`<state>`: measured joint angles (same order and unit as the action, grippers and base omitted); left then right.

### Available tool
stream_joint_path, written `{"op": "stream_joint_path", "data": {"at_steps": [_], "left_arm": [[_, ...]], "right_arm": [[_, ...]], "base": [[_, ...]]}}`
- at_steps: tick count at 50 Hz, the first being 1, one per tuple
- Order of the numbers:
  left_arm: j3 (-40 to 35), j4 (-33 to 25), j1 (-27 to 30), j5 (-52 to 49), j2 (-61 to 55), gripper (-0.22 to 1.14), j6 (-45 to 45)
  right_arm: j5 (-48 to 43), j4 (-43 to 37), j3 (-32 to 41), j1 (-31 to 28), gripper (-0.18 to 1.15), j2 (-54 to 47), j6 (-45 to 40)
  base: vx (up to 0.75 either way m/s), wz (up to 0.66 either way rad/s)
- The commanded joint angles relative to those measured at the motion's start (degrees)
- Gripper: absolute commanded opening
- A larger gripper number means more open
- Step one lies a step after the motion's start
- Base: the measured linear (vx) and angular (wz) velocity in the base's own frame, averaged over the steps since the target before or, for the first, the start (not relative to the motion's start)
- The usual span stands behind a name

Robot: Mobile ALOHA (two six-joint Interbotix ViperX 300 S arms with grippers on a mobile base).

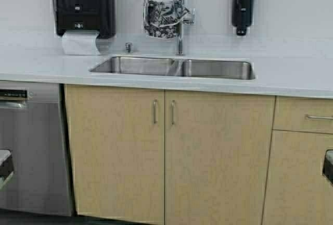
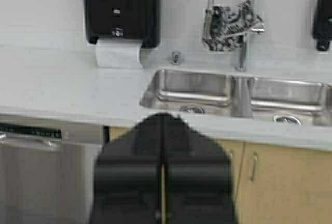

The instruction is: Get the cloth and wipe up the spill under the wine glass

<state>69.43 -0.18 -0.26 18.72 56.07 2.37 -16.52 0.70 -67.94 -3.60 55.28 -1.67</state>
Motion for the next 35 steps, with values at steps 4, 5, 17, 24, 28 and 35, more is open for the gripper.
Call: {"op": "stream_joint_path", "data": {"at_steps": [4, 5, 17, 24, 28, 35], "left_arm": [[-0.97, 0.18, -0.09, 1.32, -3.25, 0.03, 0.97], [-0.88, 0.18, -0.09, 1.32, -3.60, 0.03, 1.14], [-0.79, 0.79, -0.09, 1.32, -3.43, 0.03, 2.11], [0.09, 0.88, -0.09, 1.32, -1.76, 0.03, 1.93], [0.53, 0.88, -0.09, 1.32, -0.44, 0.03, 1.85], [0.35, 0.97, -0.09, 1.32, -0.35, 0.03, 1.85]], "right_arm": [[0.88, 0.00, -0.70, -0.09, 0.06, 1.41, 0.44], [1.32, 0.00, -0.88, -0.09, 0.06, 1.85, 0.53], [2.37, 0.00, -1.32, -0.09, 0.06, 6.33, 1.05], [-0.97, 0.00, 0.70, -0.09, 0.06, 0.53, 0.62], [-0.18, 0.00, 1.85, -0.09, 0.06, -1.76, 0.26], [0.35, 0.00, 1.76, -0.09, 0.06, -0.35, -0.18]], "base": [[0.32, 0.09], [0.32, 0.08], [0.31, 0.00], [0.32, -0.04], [0.31, -0.02], [0.31, -0.01]]}}
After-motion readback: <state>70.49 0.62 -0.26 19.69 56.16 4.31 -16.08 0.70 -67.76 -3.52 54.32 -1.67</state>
